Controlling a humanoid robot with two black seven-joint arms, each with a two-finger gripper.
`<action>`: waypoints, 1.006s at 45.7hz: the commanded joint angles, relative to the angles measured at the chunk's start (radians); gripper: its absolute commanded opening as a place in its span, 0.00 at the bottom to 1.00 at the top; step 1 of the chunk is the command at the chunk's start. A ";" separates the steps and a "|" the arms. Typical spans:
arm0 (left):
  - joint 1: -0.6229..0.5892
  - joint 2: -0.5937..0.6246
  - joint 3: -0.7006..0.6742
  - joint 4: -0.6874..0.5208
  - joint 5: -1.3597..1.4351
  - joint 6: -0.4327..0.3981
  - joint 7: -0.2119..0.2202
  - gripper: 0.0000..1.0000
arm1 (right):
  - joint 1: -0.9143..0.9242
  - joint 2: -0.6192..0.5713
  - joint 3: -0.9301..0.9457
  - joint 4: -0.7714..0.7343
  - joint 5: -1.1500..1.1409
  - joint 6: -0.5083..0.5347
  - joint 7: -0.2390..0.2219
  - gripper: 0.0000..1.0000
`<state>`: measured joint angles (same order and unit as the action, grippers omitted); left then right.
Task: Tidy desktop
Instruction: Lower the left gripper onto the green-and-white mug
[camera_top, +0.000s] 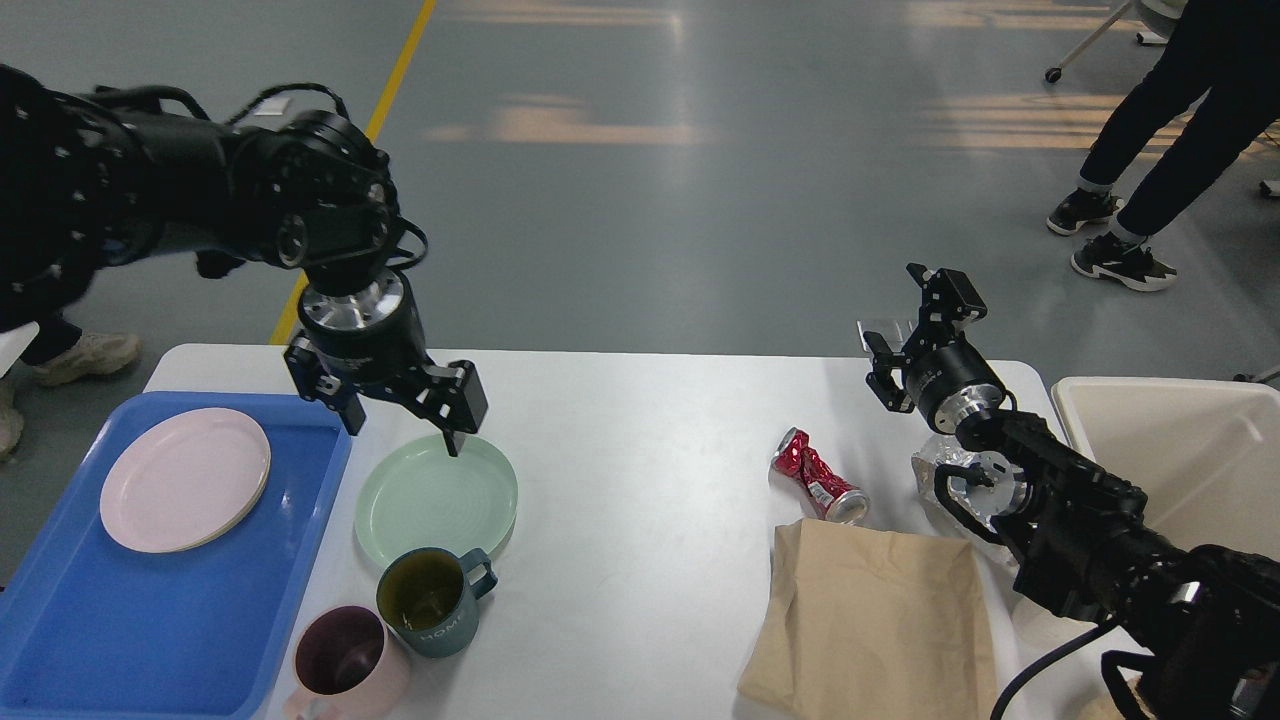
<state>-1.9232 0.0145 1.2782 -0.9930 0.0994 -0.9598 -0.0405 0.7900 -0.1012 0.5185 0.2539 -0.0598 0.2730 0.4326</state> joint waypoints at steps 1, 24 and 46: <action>0.021 -0.065 -0.028 -0.003 -0.001 0.000 0.001 0.96 | 0.000 0.000 0.000 -0.001 0.000 0.000 0.000 1.00; 0.188 -0.191 -0.019 0.005 0.000 0.000 0.017 0.96 | 0.000 0.000 0.000 -0.001 0.000 0.000 0.000 1.00; 0.286 -0.188 -0.008 0.028 0.013 0.050 0.019 0.96 | 0.000 0.000 0.000 -0.001 0.000 0.000 0.000 1.00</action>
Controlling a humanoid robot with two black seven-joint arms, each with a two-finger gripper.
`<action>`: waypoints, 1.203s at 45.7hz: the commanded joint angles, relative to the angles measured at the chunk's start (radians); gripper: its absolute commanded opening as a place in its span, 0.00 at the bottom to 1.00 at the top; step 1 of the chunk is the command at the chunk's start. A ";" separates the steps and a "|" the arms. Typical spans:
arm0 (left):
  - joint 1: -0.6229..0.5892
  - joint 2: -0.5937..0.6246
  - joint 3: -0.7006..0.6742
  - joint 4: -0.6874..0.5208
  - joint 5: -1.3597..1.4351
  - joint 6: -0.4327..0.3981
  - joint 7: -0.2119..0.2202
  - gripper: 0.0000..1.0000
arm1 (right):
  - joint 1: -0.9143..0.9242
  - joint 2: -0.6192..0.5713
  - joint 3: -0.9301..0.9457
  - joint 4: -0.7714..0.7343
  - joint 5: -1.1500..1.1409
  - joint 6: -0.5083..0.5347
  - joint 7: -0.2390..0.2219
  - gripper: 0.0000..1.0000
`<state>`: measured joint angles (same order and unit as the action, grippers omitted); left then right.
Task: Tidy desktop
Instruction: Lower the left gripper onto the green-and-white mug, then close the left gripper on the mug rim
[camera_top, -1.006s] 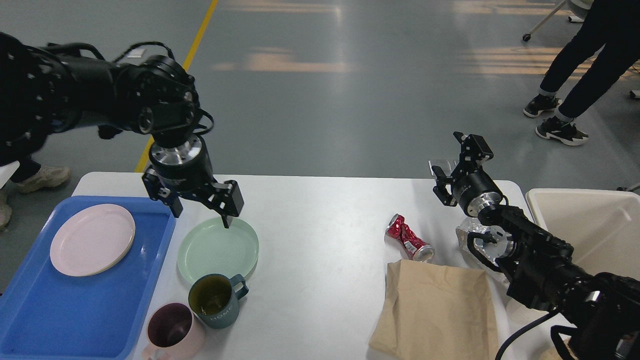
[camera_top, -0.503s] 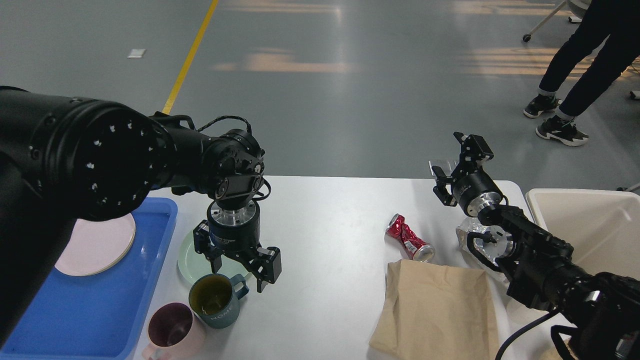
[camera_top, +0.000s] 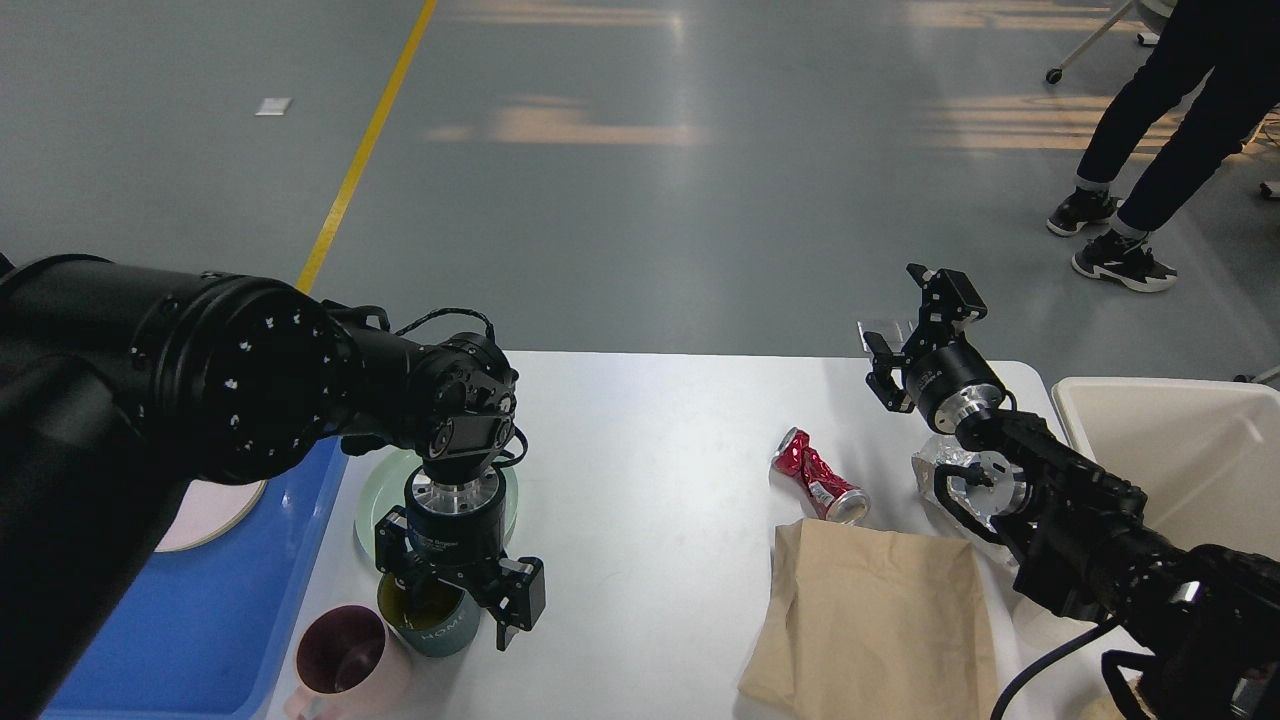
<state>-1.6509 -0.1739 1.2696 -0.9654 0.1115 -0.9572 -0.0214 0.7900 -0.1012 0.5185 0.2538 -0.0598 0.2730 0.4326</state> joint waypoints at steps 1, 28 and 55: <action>0.016 0.002 0.001 0.000 -0.001 0.058 0.000 0.96 | 0.000 0.000 0.000 0.001 0.000 0.000 0.000 1.00; 0.032 0.007 0.005 0.002 -0.001 0.222 0.000 0.96 | 0.000 0.000 0.000 0.001 0.000 0.000 0.000 1.00; 0.071 0.008 0.013 0.004 -0.013 0.229 -0.003 0.82 | 0.000 0.000 0.000 0.001 0.000 0.000 0.000 1.00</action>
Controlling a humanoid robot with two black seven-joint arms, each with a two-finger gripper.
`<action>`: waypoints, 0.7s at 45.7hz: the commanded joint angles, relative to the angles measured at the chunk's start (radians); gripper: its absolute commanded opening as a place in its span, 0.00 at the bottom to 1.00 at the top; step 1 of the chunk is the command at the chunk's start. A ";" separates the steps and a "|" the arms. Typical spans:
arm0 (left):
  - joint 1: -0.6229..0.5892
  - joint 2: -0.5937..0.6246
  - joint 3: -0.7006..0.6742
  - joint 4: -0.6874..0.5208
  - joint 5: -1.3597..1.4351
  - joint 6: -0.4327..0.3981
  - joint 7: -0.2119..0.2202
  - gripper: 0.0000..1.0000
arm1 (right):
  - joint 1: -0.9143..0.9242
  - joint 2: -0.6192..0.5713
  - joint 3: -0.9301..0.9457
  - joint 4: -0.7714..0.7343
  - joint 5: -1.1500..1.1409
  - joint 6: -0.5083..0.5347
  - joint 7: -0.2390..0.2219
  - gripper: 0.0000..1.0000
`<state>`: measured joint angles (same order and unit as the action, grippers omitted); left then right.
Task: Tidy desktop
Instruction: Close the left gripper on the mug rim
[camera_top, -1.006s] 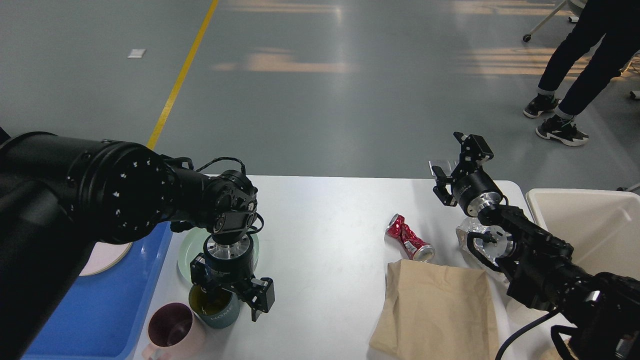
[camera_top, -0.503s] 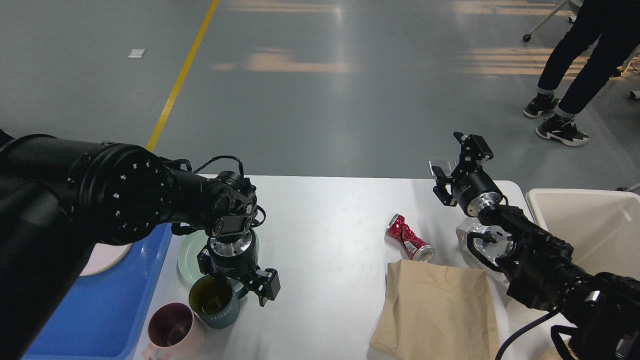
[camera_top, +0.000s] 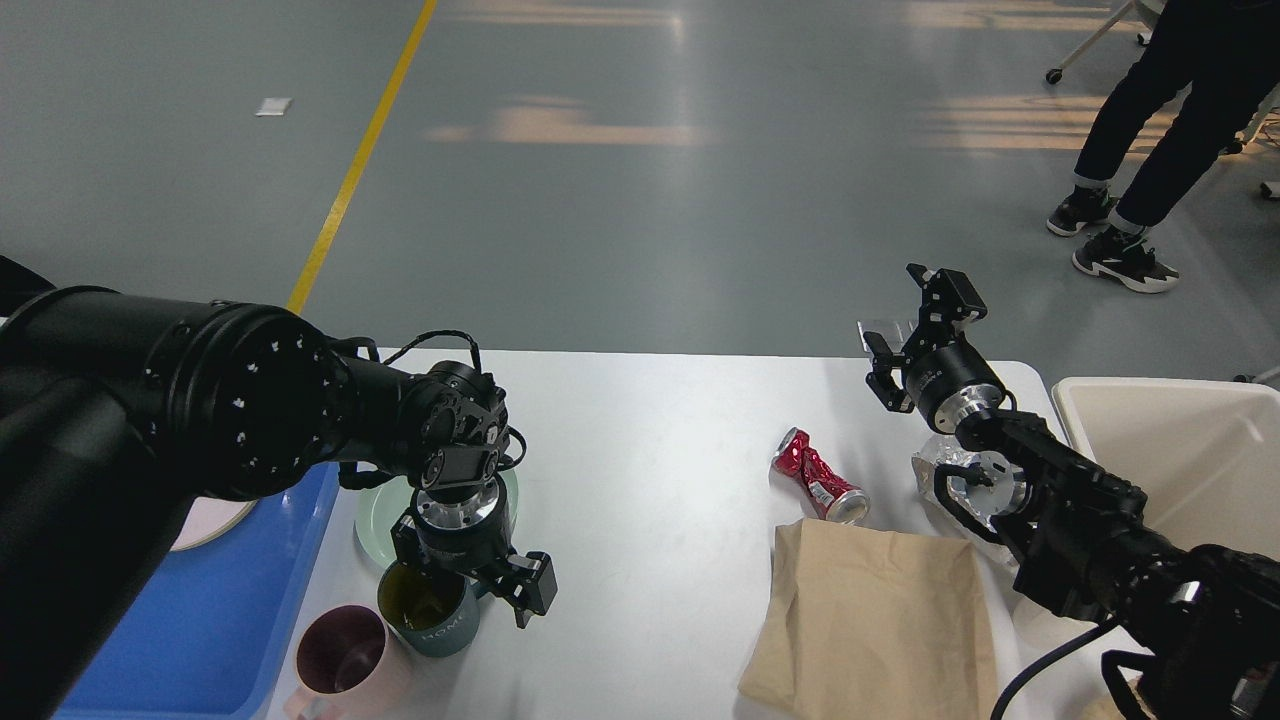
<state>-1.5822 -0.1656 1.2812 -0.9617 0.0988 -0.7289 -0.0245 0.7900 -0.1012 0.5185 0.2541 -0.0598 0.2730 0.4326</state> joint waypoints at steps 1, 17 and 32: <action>0.002 0.000 0.003 0.000 -0.001 0.000 0.000 0.79 | 0.000 0.000 0.000 -0.001 0.000 0.000 0.000 1.00; -0.001 0.006 0.018 -0.002 -0.002 0.009 0.000 0.44 | 0.000 0.000 0.000 -0.001 0.000 0.000 0.000 1.00; -0.004 0.017 0.033 -0.003 -0.002 0.006 0.000 0.19 | 0.000 0.000 0.000 -0.001 0.000 0.000 0.000 1.00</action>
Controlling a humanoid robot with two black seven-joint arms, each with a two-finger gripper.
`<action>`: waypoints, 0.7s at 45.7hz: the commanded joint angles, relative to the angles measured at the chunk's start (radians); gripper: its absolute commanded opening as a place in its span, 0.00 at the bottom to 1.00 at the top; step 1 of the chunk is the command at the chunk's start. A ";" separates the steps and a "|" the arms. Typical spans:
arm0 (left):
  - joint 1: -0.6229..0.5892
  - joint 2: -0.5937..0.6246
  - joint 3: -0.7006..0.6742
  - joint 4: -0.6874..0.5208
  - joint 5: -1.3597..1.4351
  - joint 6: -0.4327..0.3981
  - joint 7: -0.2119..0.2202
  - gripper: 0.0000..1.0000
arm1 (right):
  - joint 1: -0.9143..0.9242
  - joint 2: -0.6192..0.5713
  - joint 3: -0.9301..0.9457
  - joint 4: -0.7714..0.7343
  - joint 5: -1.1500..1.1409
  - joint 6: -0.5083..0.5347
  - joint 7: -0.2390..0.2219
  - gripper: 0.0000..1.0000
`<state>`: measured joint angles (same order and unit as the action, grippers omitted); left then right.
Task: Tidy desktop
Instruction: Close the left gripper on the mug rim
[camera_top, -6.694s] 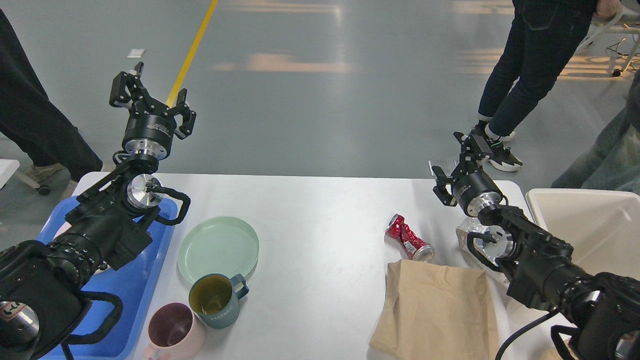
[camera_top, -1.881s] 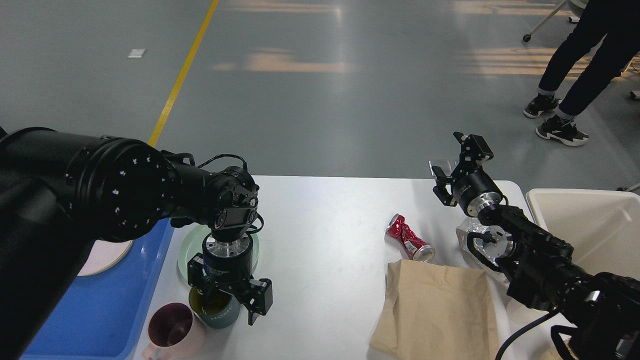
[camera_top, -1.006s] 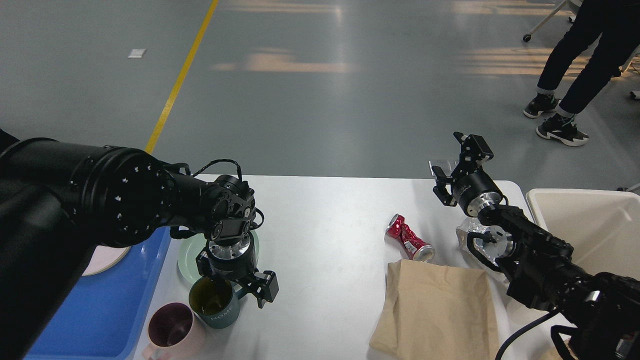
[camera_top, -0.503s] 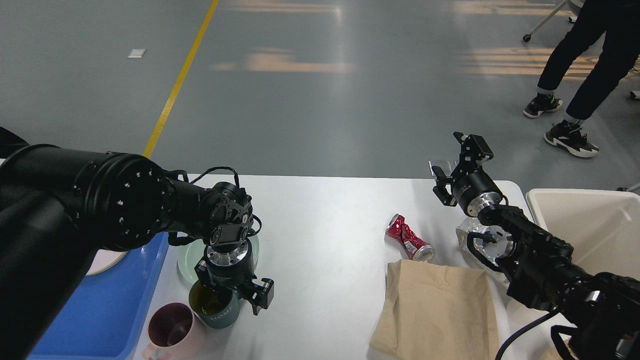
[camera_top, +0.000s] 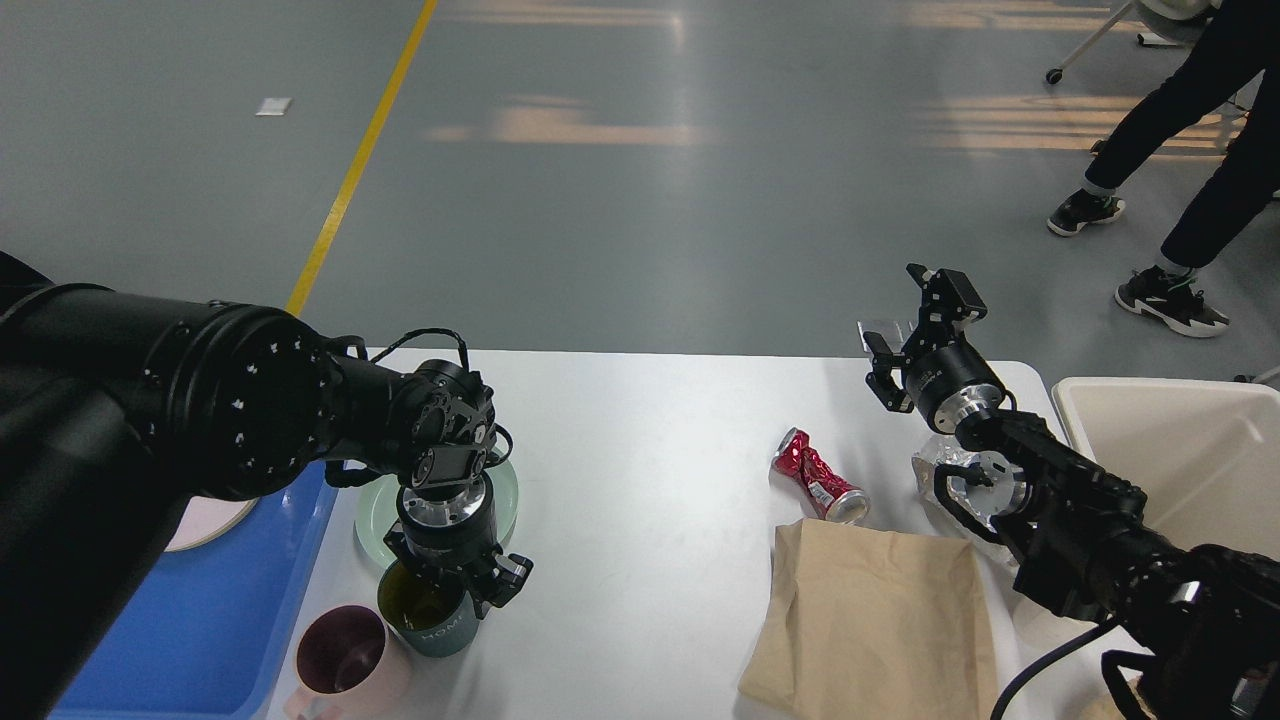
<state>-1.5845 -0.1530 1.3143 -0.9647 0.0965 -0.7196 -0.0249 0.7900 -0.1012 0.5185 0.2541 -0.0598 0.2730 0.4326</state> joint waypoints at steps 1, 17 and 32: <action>-0.002 0.004 0.000 0.000 0.000 -0.004 0.000 0.17 | 0.000 0.000 0.000 -0.001 0.000 0.000 0.000 1.00; -0.005 0.013 0.014 -0.003 -0.012 -0.021 -0.003 0.00 | 0.000 0.000 0.000 -0.001 0.000 0.000 0.000 1.00; -0.038 0.021 0.006 -0.003 -0.087 -0.104 -0.010 0.00 | 0.000 0.000 0.000 0.001 0.000 0.000 0.000 1.00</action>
<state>-1.6035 -0.1324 1.3232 -0.9680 0.0323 -0.7762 -0.0302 0.7900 -0.1012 0.5185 0.2535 -0.0598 0.2730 0.4326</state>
